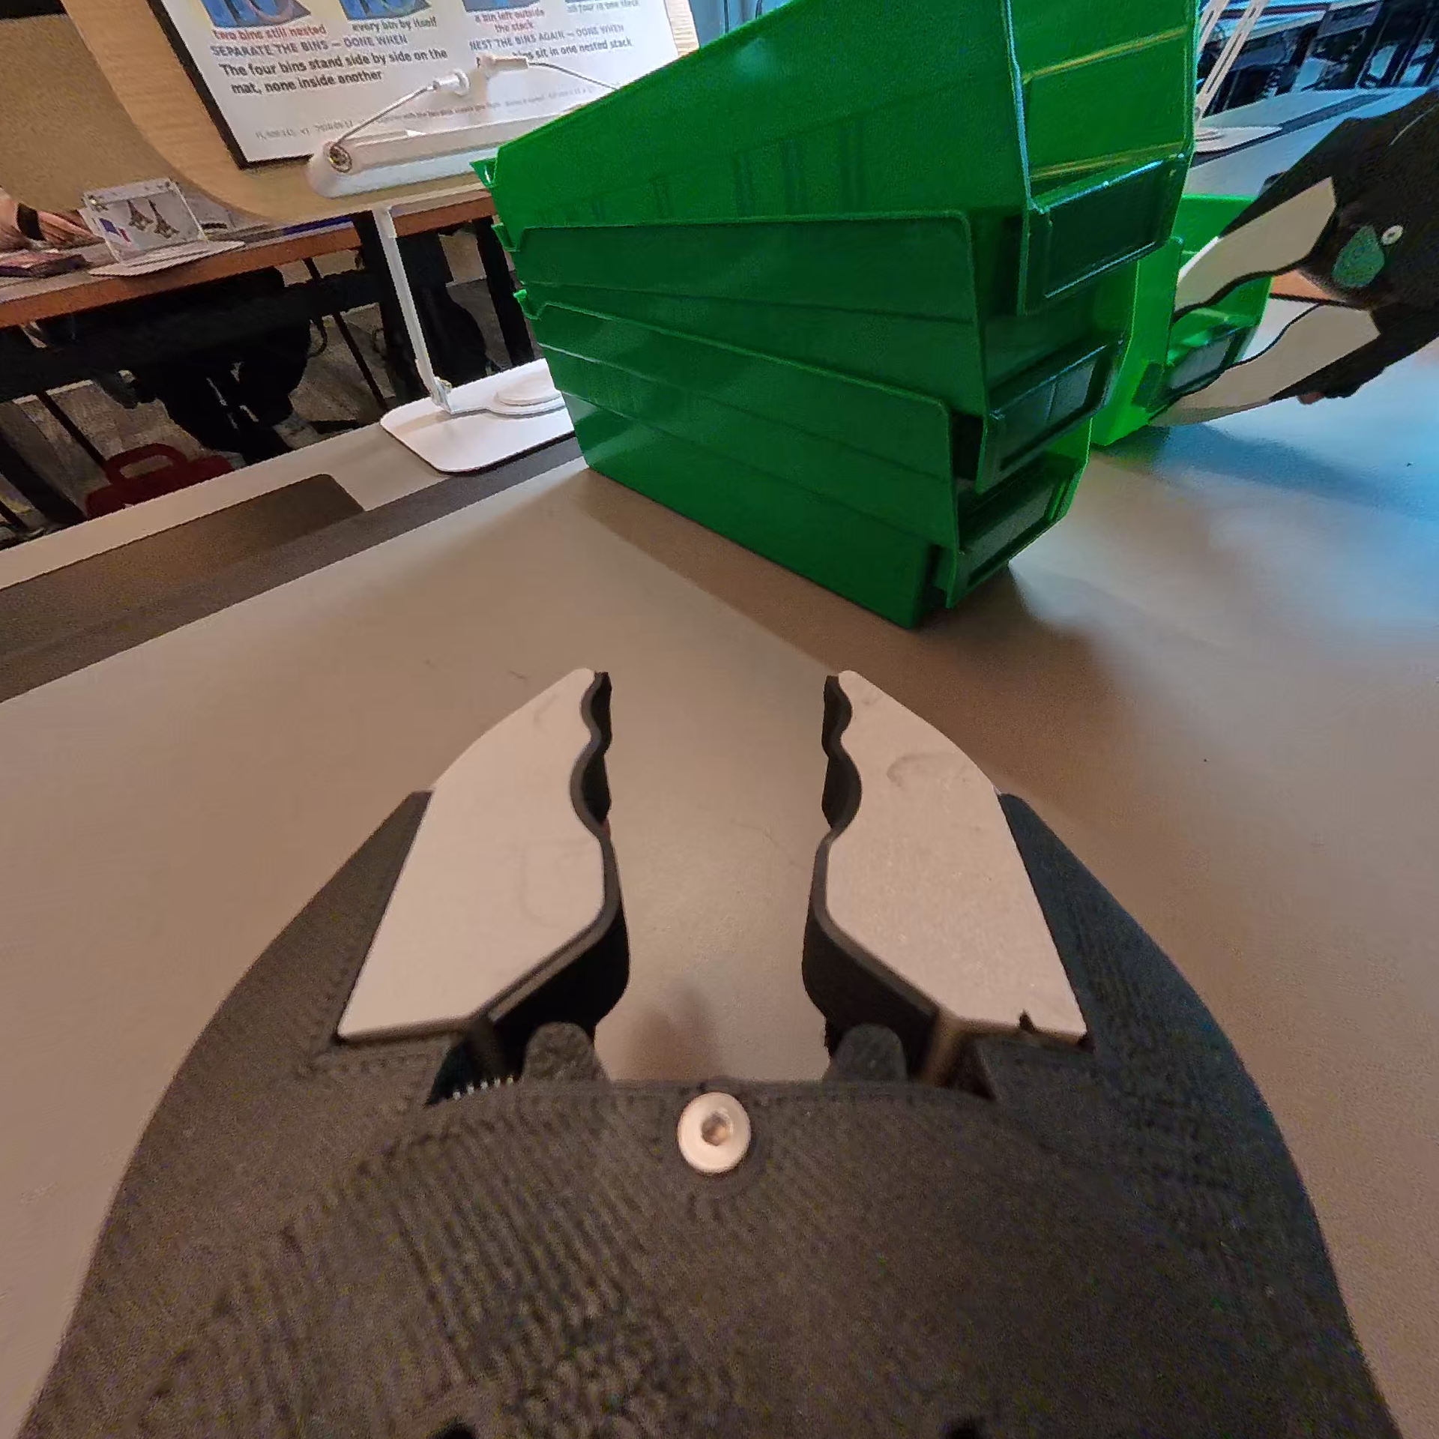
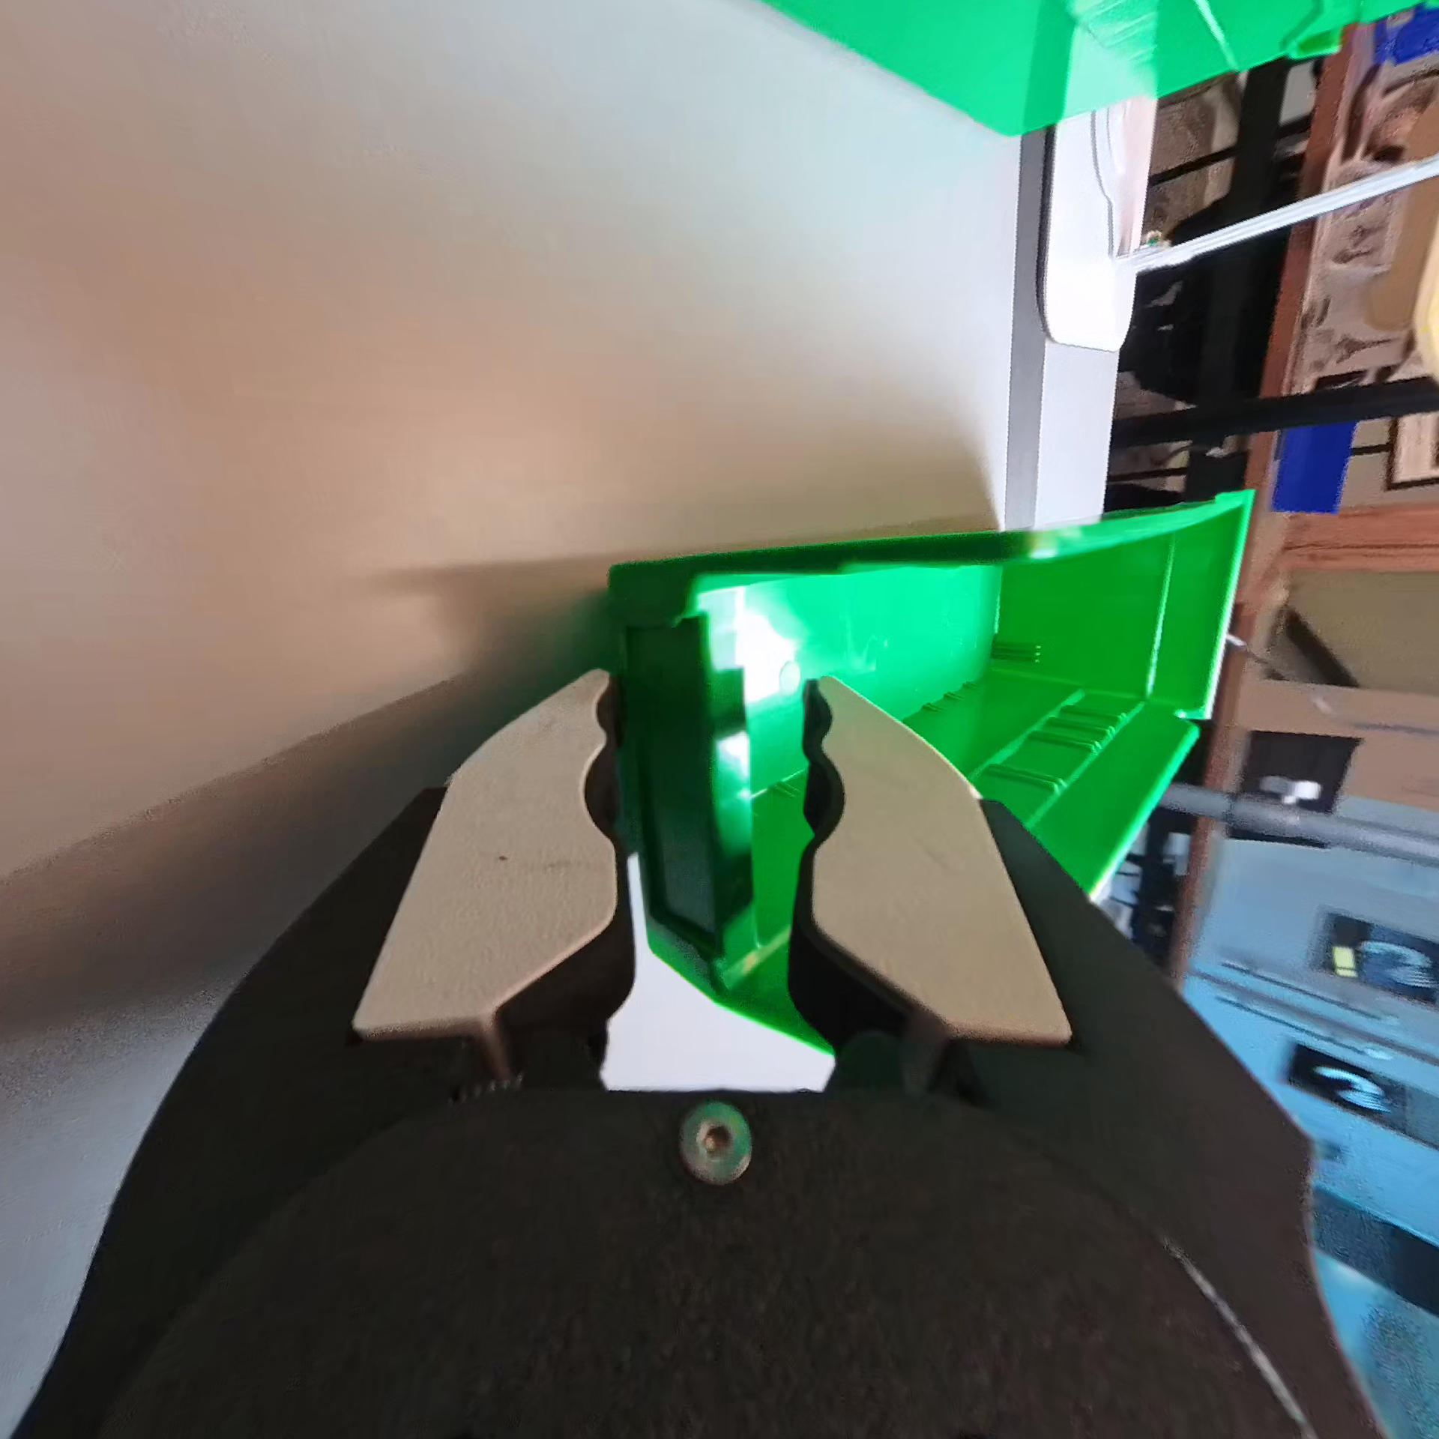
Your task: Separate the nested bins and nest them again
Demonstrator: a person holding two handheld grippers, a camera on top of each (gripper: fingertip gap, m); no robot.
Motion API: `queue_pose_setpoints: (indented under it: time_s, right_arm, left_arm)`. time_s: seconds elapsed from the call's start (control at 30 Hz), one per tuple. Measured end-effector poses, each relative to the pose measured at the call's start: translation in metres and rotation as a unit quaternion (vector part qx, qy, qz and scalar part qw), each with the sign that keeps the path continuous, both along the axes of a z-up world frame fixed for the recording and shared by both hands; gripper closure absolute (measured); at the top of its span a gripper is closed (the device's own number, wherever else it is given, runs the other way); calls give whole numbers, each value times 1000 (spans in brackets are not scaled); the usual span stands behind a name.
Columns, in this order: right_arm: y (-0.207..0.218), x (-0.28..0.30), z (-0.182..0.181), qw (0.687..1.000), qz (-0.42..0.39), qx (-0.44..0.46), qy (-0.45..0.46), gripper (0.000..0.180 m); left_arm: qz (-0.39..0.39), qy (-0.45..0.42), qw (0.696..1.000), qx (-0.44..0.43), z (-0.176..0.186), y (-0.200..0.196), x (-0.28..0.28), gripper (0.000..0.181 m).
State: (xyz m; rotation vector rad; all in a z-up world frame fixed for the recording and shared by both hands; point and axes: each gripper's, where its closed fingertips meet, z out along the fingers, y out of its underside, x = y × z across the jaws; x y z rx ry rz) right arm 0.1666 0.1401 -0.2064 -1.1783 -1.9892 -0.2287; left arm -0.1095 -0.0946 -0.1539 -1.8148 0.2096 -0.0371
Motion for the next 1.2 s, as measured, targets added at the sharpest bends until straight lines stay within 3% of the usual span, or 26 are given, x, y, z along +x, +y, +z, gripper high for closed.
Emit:
queue_pose_setpoints:
  time_s: [0.27, 0.53, 0.63, 0.87, 1.2]
  right_arm:
    - [-73, -38, 101, 969, 46, -137, 200, 135]
    - [-149, -96, 162, 936, 96, -233, 247, 137]
    - [-158, -122, 158, 949, 94, -219, 206, 134]
    - [-142, -165, 110, 982, 64, -153, 85, 133]
    - [-122, -168, 90, 998, 60, -21, -17, 143]
  left_arm:
    - [-3, 1, 1000, -4, -2, 1, 1, 128]
    - [-1, 2, 1000, 8, 4, -1, 1, 128]
    - [-3, 3, 1000, 8, 4, -1, 2, 128]
    - [-7, 11, 1000, 19, 11, -4, 5, 128]
    - [-13, 13, 1000, 22, 13, -5, 8, 129]
